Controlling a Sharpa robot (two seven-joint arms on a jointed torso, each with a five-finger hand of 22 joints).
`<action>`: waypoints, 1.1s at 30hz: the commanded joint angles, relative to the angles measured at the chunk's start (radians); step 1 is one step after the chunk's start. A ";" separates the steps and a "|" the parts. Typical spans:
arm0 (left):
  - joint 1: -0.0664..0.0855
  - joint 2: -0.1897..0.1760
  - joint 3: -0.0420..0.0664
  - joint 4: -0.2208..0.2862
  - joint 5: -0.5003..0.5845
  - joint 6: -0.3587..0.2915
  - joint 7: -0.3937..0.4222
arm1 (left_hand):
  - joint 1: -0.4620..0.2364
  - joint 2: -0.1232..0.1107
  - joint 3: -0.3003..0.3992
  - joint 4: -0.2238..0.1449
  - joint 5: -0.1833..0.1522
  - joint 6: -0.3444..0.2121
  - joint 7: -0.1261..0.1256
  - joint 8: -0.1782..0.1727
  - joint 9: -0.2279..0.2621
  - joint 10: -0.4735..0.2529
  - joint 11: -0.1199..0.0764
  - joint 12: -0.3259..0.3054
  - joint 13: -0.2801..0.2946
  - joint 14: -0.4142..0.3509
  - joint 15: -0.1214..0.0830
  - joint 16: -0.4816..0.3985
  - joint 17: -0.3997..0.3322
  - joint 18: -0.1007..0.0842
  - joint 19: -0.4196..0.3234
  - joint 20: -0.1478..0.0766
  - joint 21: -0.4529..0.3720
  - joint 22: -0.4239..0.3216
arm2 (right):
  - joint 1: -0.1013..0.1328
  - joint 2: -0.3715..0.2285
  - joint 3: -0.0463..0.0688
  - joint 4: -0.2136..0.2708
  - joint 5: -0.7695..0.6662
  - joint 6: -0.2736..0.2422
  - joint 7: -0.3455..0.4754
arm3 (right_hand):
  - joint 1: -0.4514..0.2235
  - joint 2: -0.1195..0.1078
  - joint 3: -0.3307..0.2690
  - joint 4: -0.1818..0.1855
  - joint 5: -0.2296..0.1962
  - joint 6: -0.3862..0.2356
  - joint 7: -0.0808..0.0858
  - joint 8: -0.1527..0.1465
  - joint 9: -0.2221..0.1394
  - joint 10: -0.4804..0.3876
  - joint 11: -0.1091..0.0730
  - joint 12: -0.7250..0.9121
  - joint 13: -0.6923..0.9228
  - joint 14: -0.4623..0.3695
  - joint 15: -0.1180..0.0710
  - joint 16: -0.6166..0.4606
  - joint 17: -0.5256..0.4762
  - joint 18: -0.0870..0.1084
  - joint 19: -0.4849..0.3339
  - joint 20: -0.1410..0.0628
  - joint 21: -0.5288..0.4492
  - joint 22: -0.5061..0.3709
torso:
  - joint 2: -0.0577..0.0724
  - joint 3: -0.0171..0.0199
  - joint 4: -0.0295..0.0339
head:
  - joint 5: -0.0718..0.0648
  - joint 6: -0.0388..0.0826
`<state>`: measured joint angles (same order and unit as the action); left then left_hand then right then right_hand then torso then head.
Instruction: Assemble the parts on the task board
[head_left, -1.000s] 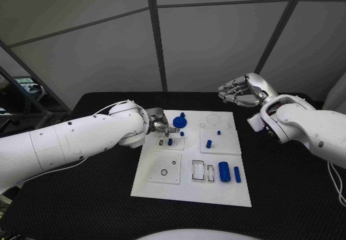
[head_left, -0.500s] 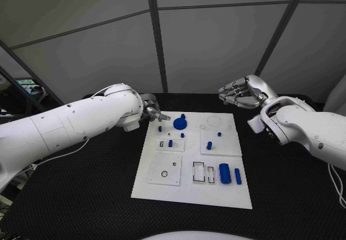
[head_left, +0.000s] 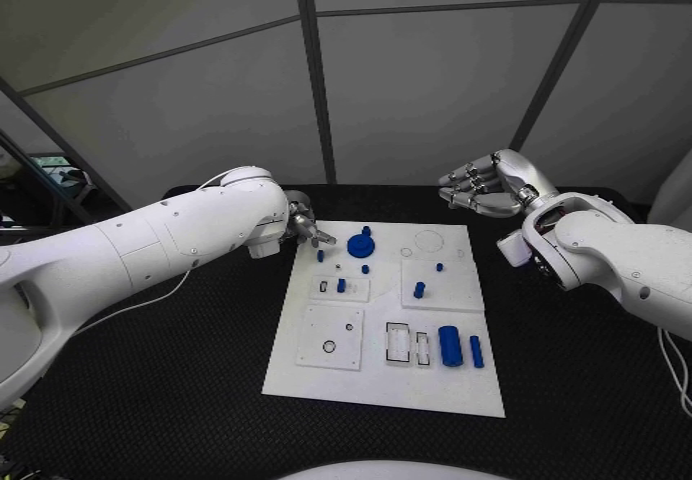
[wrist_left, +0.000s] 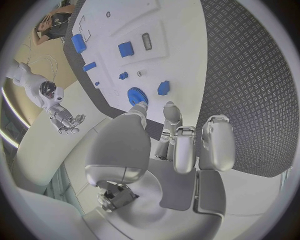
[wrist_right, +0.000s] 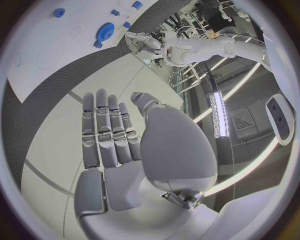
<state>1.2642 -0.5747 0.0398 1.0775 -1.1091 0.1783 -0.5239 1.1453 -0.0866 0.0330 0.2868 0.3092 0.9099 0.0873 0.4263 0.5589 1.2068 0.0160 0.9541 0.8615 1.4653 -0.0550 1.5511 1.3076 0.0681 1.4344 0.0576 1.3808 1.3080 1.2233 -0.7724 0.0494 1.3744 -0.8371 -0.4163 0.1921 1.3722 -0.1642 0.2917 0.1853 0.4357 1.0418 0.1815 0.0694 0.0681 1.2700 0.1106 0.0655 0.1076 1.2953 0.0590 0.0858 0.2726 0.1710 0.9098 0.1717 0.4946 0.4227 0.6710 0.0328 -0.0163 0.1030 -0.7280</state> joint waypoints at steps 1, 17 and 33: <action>0.000 0.010 -0.003 -0.017 -0.001 0.058 0.003 | 0.009 0.005 -0.006 -0.001 -0.003 0.009 0.001 -0.003 -0.003 0.008 -0.003 0.005 0.001 0.099 0.007 0.004 0.245 -0.008 0.002 0.003 0.004 0.014 | 0.002 0.001 0.001 0.001 0.000 0.008 0.002 | -0.004 0.002 0.001 0.006 0.006 -0.008 0.002 -0.004 -0.001 -0.005 0.000 -0.003 -0.001 -0.001 0.005 -0.003 -0.001 0.009 -0.001 0.005 -0.007 -0.001 | 0.000 -0.0001 -0.0011 | 0.002 -0.002; -0.005 0.015 -0.007 -0.022 -0.002 0.085 0.000 | 0.019 0.023 -0.032 -0.001 -0.002 0.053 -0.014 0.018 -0.010 0.018 -0.014 0.023 0.006 0.101 -0.002 0.009 0.251 -0.010 0.011 -0.004 0.014 0.029 | 0.002 0.004 0.001 -0.002 0.000 0.011 0.000 | -0.004 0.002 0.001 0.006 0.006 -0.008 0.002 -0.004 -0.001 -0.005 0.000 -0.003 -0.001 -0.001 0.005 -0.003 -0.001 0.009 -0.001 0.005 -0.007 -0.001 | -0.002 0.0004 -0.0005 | 0.003 -0.004; -0.005 0.008 -0.007 -0.007 -0.005 0.091 -0.002 | 0.040 0.044 -0.042 -0.005 0.001 0.070 -0.025 0.046 0.005 0.023 -0.024 0.031 0.005 0.101 -0.011 0.009 0.251 -0.011 0.012 -0.011 0.014 0.031 | 0.002 0.007 0.001 -0.006 0.000 0.013 -0.001 | -0.001 0.003 0.003 0.004 0.007 -0.008 0.002 -0.004 -0.001 -0.005 0.000 -0.003 -0.002 0.000 0.005 -0.005 -0.002 0.009 0.000 0.005 -0.009 -0.002 | -0.002 0.0004 -0.0004 | 0.003 -0.006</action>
<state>1.2576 -0.5656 0.0321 1.0680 -1.1108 0.2580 -0.5254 1.1821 -0.0497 -0.0041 0.2853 0.3092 0.9722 0.0641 0.4677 0.5622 1.2270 -0.0042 0.9810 0.8669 1.4687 -0.0586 1.5568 1.3076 0.0683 1.4418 0.0501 1.3904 1.3077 1.2232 -0.7661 0.0494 1.3686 -0.8371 -0.4099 0.1887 1.3722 -0.1642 0.2916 0.1853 0.4390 1.0418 0.1815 0.0694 0.0681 1.2701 0.1107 0.0655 0.1071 1.2953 0.0590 0.0859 0.2723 0.1710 0.9098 0.1716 0.4897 0.4220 0.6692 0.0331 -0.0168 0.1058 -0.7331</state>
